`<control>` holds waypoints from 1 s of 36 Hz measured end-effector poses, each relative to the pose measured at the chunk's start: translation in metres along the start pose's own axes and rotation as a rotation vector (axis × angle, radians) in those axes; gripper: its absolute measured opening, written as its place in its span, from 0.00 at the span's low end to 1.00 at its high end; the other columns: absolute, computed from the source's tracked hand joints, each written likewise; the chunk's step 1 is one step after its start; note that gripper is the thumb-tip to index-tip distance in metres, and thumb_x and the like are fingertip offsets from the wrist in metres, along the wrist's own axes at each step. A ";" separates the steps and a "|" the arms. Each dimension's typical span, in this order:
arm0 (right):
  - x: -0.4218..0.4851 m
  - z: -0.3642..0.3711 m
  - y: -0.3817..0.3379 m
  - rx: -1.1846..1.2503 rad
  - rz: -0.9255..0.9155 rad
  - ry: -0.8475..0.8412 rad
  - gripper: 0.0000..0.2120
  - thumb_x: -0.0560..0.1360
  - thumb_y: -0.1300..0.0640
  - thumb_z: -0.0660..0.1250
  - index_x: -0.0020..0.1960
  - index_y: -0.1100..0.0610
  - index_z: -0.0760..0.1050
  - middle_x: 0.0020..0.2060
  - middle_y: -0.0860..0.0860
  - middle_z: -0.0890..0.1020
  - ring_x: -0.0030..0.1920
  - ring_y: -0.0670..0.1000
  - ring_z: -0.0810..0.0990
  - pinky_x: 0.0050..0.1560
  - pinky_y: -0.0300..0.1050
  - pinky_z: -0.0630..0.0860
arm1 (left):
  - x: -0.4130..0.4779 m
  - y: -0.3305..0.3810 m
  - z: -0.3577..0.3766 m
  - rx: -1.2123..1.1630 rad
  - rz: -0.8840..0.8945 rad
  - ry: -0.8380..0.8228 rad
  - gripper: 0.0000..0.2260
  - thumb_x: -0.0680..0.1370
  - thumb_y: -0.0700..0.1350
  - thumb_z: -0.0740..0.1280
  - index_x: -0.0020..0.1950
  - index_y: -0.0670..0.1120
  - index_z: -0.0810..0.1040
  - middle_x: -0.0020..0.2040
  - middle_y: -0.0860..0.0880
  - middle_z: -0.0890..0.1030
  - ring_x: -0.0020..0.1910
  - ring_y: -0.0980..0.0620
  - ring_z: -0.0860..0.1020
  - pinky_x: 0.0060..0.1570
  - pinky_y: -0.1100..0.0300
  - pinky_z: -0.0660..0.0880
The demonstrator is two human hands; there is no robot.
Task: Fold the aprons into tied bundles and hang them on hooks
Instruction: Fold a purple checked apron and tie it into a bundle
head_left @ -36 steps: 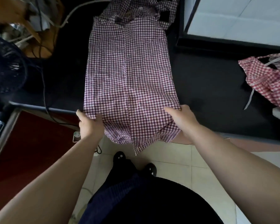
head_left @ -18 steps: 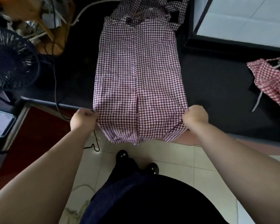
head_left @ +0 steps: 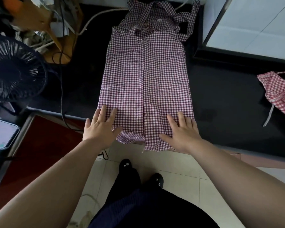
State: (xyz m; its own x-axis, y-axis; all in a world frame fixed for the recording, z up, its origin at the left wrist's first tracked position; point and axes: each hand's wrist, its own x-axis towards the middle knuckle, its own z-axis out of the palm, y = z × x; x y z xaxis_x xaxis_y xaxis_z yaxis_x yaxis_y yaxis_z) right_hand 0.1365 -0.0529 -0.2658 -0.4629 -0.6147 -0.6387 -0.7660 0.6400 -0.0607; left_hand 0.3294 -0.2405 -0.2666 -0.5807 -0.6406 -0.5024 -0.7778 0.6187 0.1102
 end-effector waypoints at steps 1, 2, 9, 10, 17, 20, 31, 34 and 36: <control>0.001 -0.001 0.000 -0.005 0.009 -0.006 0.38 0.75 0.29 0.44 0.75 0.44 0.32 0.75 0.56 0.31 0.75 0.61 0.36 0.74 0.58 0.37 | 0.001 -0.001 -0.002 0.003 -0.013 -0.003 0.31 0.80 0.64 0.50 0.78 0.58 0.40 0.78 0.49 0.36 0.77 0.49 0.38 0.75 0.45 0.44; 0.001 -0.004 0.001 -0.002 0.012 -0.007 0.37 0.75 0.29 0.44 0.76 0.44 0.33 0.75 0.56 0.32 0.76 0.60 0.37 0.74 0.57 0.37 | 0.003 -0.002 -0.005 -0.002 -0.030 -0.003 0.31 0.80 0.64 0.49 0.78 0.58 0.40 0.79 0.50 0.36 0.77 0.49 0.38 0.75 0.44 0.44; 0.009 -0.033 0.010 0.107 0.114 0.152 0.31 0.73 0.31 0.55 0.70 0.47 0.63 0.71 0.54 0.64 0.68 0.59 0.66 0.68 0.57 0.60 | 0.008 -0.002 -0.027 0.021 -0.083 0.114 0.25 0.80 0.60 0.55 0.77 0.58 0.58 0.79 0.51 0.54 0.77 0.47 0.51 0.74 0.42 0.50; 0.011 -0.040 0.009 0.101 0.122 0.203 0.29 0.72 0.31 0.55 0.63 0.49 0.71 0.63 0.53 0.72 0.63 0.57 0.71 0.65 0.56 0.63 | 0.010 0.001 -0.032 0.005 -0.091 0.147 0.23 0.80 0.58 0.57 0.75 0.56 0.63 0.77 0.50 0.59 0.76 0.47 0.54 0.73 0.43 0.51; 0.039 -0.090 -0.011 0.446 0.015 0.306 0.18 0.78 0.44 0.61 0.60 0.56 0.74 0.57 0.51 0.77 0.54 0.51 0.76 0.56 0.50 0.75 | 0.043 0.021 -0.067 -0.260 -0.037 0.205 0.23 0.80 0.52 0.61 0.74 0.51 0.65 0.75 0.49 0.62 0.73 0.45 0.59 0.69 0.46 0.59; 0.063 -0.111 -0.019 0.429 -0.020 0.330 0.22 0.79 0.47 0.60 0.68 0.56 0.69 0.65 0.54 0.72 0.62 0.54 0.73 0.61 0.48 0.71 | 0.070 0.023 -0.081 -0.264 0.004 0.183 0.23 0.80 0.53 0.60 0.75 0.51 0.65 0.76 0.50 0.60 0.74 0.46 0.58 0.70 0.47 0.60; 0.134 -0.142 -0.041 0.121 0.044 0.006 0.37 0.76 0.33 0.53 0.77 0.43 0.41 0.77 0.53 0.39 0.76 0.60 0.46 0.76 0.56 0.49 | 0.170 0.017 -0.126 -0.016 0.258 -0.062 0.25 0.81 0.55 0.57 0.77 0.52 0.58 0.78 0.48 0.53 0.76 0.47 0.54 0.73 0.48 0.57; 0.129 -0.135 -0.043 0.218 0.067 0.012 0.36 0.74 0.32 0.54 0.77 0.44 0.48 0.76 0.54 0.47 0.74 0.60 0.56 0.73 0.55 0.58 | 0.182 0.015 -0.139 0.125 0.264 0.060 0.16 0.81 0.58 0.54 0.61 0.53 0.75 0.64 0.51 0.72 0.63 0.48 0.71 0.63 0.49 0.65; 0.123 -0.130 -0.046 0.328 0.084 0.030 0.33 0.75 0.33 0.55 0.74 0.48 0.58 0.72 0.55 0.59 0.68 0.57 0.68 0.67 0.52 0.67 | 0.188 0.017 -0.147 0.256 0.270 0.009 0.21 0.81 0.61 0.50 0.52 0.51 0.78 0.56 0.50 0.76 0.58 0.47 0.73 0.60 0.48 0.65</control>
State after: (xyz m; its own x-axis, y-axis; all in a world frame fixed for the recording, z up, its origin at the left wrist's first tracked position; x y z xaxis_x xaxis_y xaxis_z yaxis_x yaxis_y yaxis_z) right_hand 0.0563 -0.2177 -0.2421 -0.5347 -0.5638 -0.6295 -0.5425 0.8002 -0.2558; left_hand 0.1714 -0.4173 -0.2331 -0.7599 -0.4417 -0.4770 -0.5113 0.8592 0.0190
